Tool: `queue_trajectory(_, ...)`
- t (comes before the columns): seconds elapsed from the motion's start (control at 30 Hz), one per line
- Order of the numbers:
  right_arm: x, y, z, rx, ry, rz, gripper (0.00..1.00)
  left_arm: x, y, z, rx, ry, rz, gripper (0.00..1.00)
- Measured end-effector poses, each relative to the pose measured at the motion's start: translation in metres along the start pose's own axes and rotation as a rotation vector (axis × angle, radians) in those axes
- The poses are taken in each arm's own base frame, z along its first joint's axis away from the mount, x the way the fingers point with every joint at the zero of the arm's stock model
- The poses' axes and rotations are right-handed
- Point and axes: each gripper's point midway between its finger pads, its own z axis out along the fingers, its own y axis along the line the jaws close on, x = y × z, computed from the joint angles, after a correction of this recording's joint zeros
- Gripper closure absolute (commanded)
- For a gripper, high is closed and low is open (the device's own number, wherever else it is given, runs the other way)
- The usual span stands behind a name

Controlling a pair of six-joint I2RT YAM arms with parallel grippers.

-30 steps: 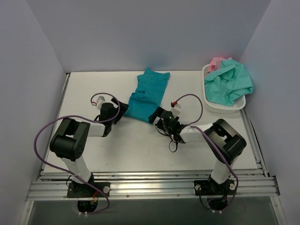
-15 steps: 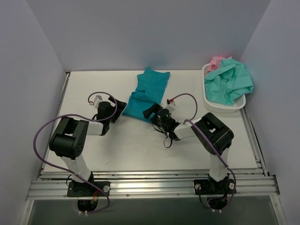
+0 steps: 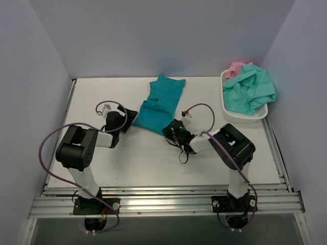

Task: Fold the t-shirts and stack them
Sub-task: Grab one side of the 2/3 rectangular tshirt with both arms, then fold the long partially folded tshirt into a neat square

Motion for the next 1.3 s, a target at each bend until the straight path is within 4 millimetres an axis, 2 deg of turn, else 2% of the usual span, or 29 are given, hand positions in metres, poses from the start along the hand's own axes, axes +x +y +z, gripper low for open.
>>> queue_trajectory(0.23,0.0,-0.004,-0.002,0.019,-0.002,-0.006,0.86,0.005,-0.002,0.005,0.036,0.008,-0.055,0.15)
queue_trajectory(0.33,0.0,-0.004,-0.002,0.023,-0.003,-0.007,0.87,0.007,-0.002,0.005,0.049,0.009,-0.076,0.22)
queue_trajectory(0.4,-0.001,-0.005,-0.003,0.028,-0.005,-0.009,0.88,0.009,-0.001,0.005,0.048,0.014,-0.083,0.35)
queue_trajectory(0.47,-0.001,-0.006,-0.003,0.032,-0.007,-0.011,0.89,0.014,0.003,0.004,0.037,0.026,-0.082,0.43)
queue_trajectory(0.5,-0.001,-0.006,-0.003,0.034,-0.007,-0.012,0.89,0.016,0.005,0.004,0.032,0.03,-0.085,0.51)
queue_trajectory(0.6,-0.002,-0.007,-0.003,0.039,-0.009,-0.014,0.9,0.021,0.008,0.003,0.024,0.043,-0.08,0.65)
queue_trajectory(0.7,-0.002,-0.008,-0.003,0.041,-0.012,-0.014,0.91,0.028,0.009,0.001,0.021,0.057,-0.074,0.75)
queue_trajectory(0.9,-0.003,-0.011,-0.007,0.051,-0.014,-0.017,0.93,0.041,0.008,-0.003,0.007,0.078,-0.054,0.89)
queue_trajectory(0.93,-0.003,-0.012,-0.009,0.053,-0.013,-0.018,0.93,0.043,0.008,-0.005,0.002,0.08,-0.05,0.96)
queue_trajectory(1.13,-0.007,-0.018,-0.026,0.069,-0.015,-0.032,0.98,0.05,-0.01,-0.022,0.005,0.079,-0.011,0.98)
queue_trajectory(1.3,-0.014,-0.012,-0.055,0.058,-0.034,-0.046,1.0,0.059,-0.033,-0.053,0.028,0.069,0.036,0.98)
